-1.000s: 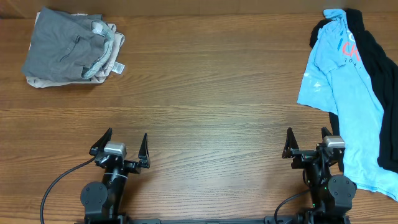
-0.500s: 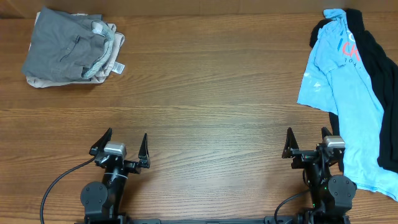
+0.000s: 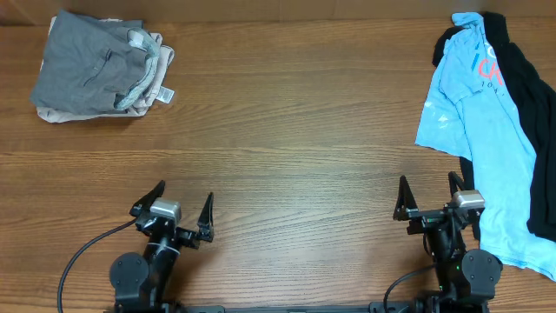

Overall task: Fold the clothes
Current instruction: 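Reach the right gripper to the light-blue T-shirt and grasp it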

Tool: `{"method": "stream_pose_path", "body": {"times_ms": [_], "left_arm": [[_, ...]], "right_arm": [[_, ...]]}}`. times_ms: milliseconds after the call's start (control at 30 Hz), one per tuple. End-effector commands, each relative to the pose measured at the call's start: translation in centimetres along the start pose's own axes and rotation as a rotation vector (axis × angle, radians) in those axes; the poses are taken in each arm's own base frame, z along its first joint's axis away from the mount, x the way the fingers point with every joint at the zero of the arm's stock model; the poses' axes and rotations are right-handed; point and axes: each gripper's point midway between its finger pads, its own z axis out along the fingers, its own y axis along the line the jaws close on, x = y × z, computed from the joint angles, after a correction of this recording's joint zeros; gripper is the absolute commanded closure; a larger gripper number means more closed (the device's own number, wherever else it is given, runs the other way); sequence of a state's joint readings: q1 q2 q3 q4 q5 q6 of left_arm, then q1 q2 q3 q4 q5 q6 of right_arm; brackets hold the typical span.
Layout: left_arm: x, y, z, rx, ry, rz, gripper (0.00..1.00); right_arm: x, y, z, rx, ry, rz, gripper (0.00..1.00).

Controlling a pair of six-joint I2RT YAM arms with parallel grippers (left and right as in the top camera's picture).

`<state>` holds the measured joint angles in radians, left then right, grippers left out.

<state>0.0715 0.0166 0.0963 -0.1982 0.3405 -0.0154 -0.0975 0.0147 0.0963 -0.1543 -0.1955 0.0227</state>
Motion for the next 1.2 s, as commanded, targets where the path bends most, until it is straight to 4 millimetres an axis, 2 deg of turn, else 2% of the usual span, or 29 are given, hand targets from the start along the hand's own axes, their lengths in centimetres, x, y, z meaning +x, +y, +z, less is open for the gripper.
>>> {"method": "stream_pose_path", "body": {"times_ms": [0, 133, 200, 233, 333, 433, 467, 633, 867, 1033, 1167], "left_arm": [[-5.2, -0.8, -1.7, 0.001, -0.049, 0.108, 0.00], [-8.0, -0.8, -1.8, -0.001, -0.018, 0.097, 0.00], [-10.0, -0.8, -1.0, 0.013, 0.024, 0.069, 0.00], [-10.6, -0.8, -0.6, 0.024, 0.040, 0.059, 0.00], [-12.5, -0.8, 1.2, 0.060, 0.139, 0.019, 0.00], [-13.7, -0.5, 2.6, 0.069, 0.230, -0.017, 0.00], [-14.4, -0.3, 3.4, 0.073, 0.292, -0.041, 0.00], [-15.8, 0.5, 5.6, 0.085, 0.460, -0.069, 0.00], [-17.5, 0.7, 8.4, 0.116, 0.619, -0.096, 0.00], [-19.6, 0.0, 10.9, 0.165, 0.637, -0.054, 0.00], [-19.5, -0.7, 13.2, 0.214, 0.628, -0.054, 0.00]], "right_arm": [[-4.5, 1.0, -0.9, -0.026, -0.055, -0.009, 0.00], [-7.5, 1.3, -1.0, -0.021, -0.006, 0.003, 0.00], [-10.1, 1.5, -0.5, -0.021, 0.063, 0.019, 0.00], [-10.7, 1.7, -0.2, -0.028, 0.086, 0.024, 0.00], [-13.3, 2.2, 1.3, -0.053, 0.190, 0.052, 0.00], [-14.7, 2.3, 2.7, -0.063, 0.281, 0.082, 0.00], [-15.2, 2.3, 3.7, -0.062, 0.349, 0.100, 0.00], [-14.9, 1.5, 7.2, -0.041, 0.554, 0.156, 0.00], [-12.1, 0.3, 11.5, -0.018, 0.786, 0.219, 0.00], [-10.8, -0.6, 14.2, -0.011, 0.791, 0.203, 0.00], [-10.5, -2.9, 16.3, 0.054, 0.755, 0.165, 0.00]]}}
